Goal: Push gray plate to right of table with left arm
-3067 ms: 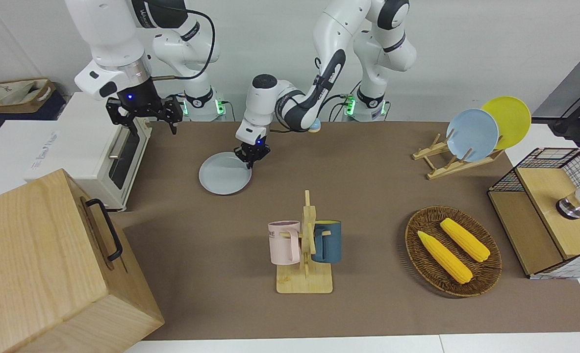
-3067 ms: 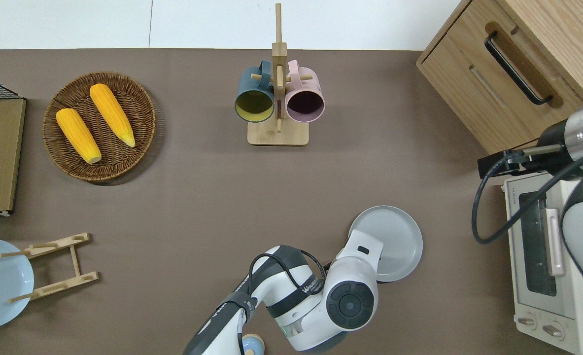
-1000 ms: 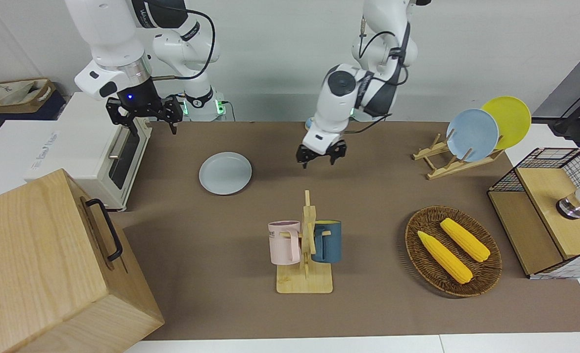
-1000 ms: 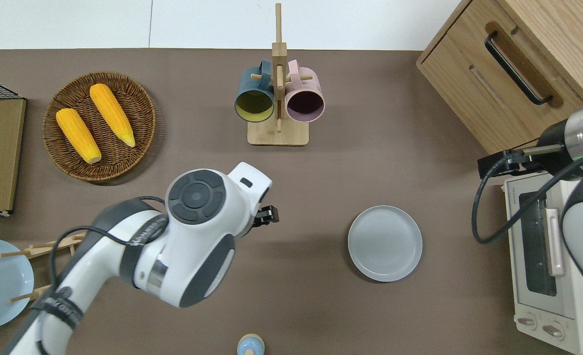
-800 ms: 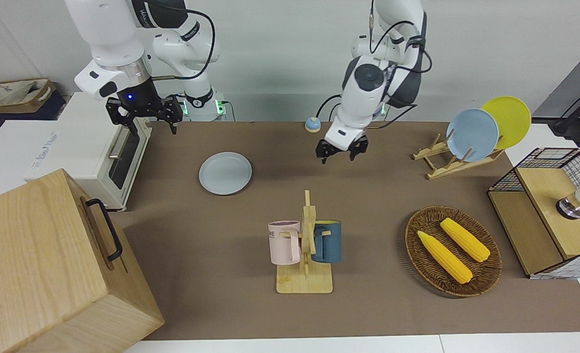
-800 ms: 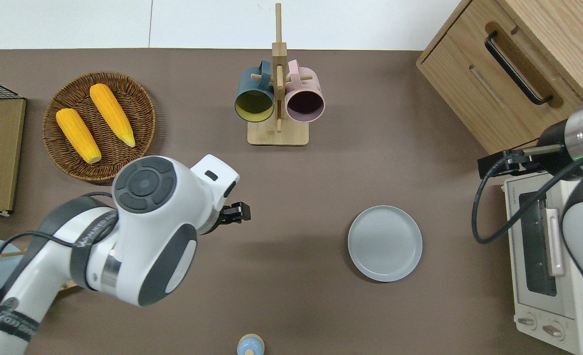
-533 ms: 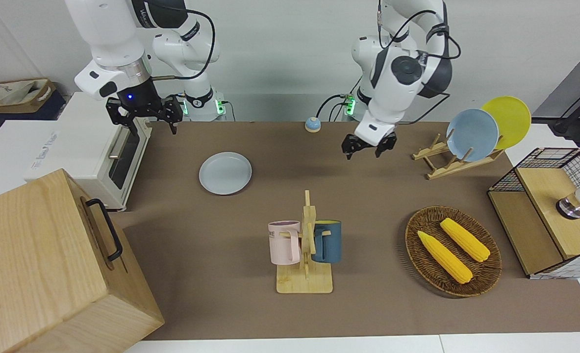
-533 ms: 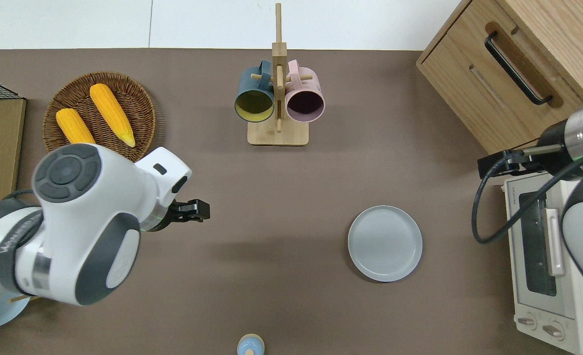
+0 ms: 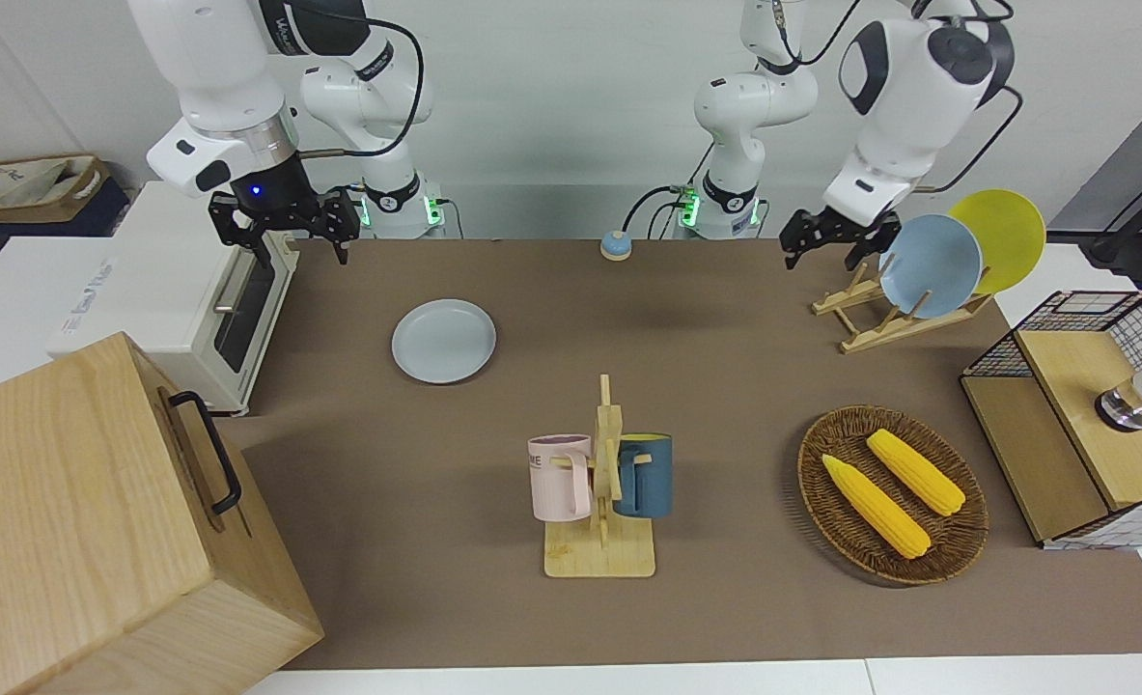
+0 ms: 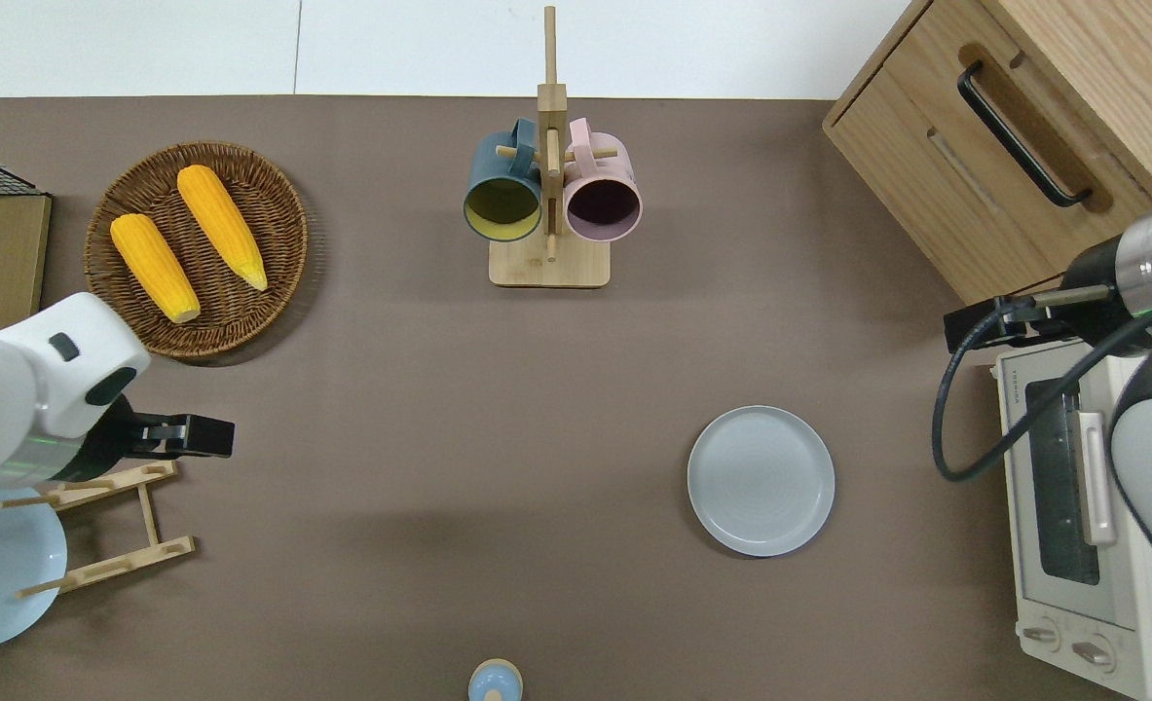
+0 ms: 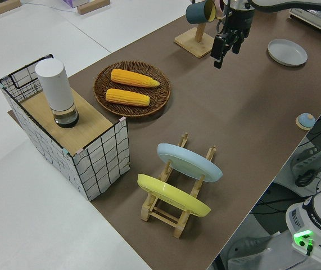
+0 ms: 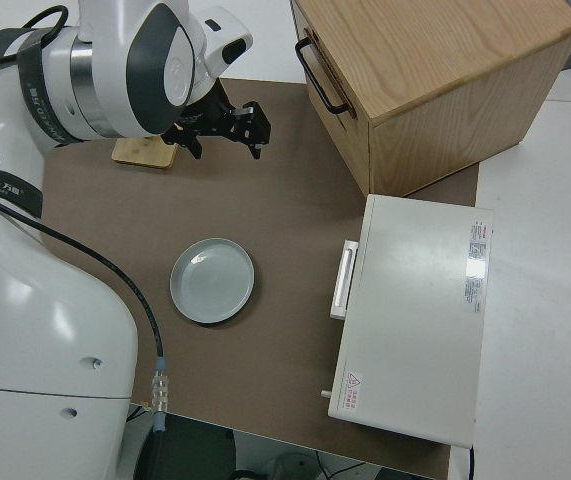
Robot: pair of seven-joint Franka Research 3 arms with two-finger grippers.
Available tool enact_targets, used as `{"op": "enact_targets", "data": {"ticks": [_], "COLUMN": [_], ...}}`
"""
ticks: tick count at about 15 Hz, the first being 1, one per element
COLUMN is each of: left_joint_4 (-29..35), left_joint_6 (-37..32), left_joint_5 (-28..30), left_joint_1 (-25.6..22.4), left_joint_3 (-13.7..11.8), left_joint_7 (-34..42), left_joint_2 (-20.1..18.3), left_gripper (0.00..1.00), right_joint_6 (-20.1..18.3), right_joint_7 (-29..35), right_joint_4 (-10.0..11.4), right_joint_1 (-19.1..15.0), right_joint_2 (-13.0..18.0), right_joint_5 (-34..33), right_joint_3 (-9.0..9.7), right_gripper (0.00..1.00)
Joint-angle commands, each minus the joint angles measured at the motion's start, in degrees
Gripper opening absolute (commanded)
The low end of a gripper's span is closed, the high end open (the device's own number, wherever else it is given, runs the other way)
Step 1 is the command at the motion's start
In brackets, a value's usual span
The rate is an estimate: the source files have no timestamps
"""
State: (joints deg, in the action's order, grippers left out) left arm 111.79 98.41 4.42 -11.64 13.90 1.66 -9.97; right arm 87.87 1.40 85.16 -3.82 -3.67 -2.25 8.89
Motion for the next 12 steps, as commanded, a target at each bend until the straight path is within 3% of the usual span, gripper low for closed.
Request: {"op": "enact_targets", "data": {"ticks": [1, 6, 9, 12], "left_joint_4": [-3.59, -7.37, -8.26, -8.26], "left_joint_6": [-2.08, -1.2, -1.11, -1.2], "left_joint_5": [0.41, 0.15, -4.68, -4.07], "left_joint_1": [-3.12, -3.3, -2.52, -2.87], "left_joint_3": [0.69, -1.07, -1.07, -1.24], "left_joint_7": [3.88, 3.96, 3.96, 3.7], "left_joint_2": [-0.22, 0.39, 0.39, 0.39], "left_gripper": [1.0, 1.0, 1.0, 1.0], "right_joint_6": [-0.59, -0.59, -0.59, -0.59], "right_joint_7": [0.18, 0.18, 0.18, 0.18], "right_joint_4": [-0.08, -0.08, -0.08, -0.08], "right_joint_1": [-0.04, -0.04, -0.04, -0.04], "right_joint_2": [0.33, 0.33, 0.33, 0.33], "right_joint_5": [0.4, 0.4, 0.4, 0.4], "right_joint_3": [-0.01, -0.01, -0.01, -0.01], "right_gripper": [0.983, 0.983, 0.983, 0.983]}}
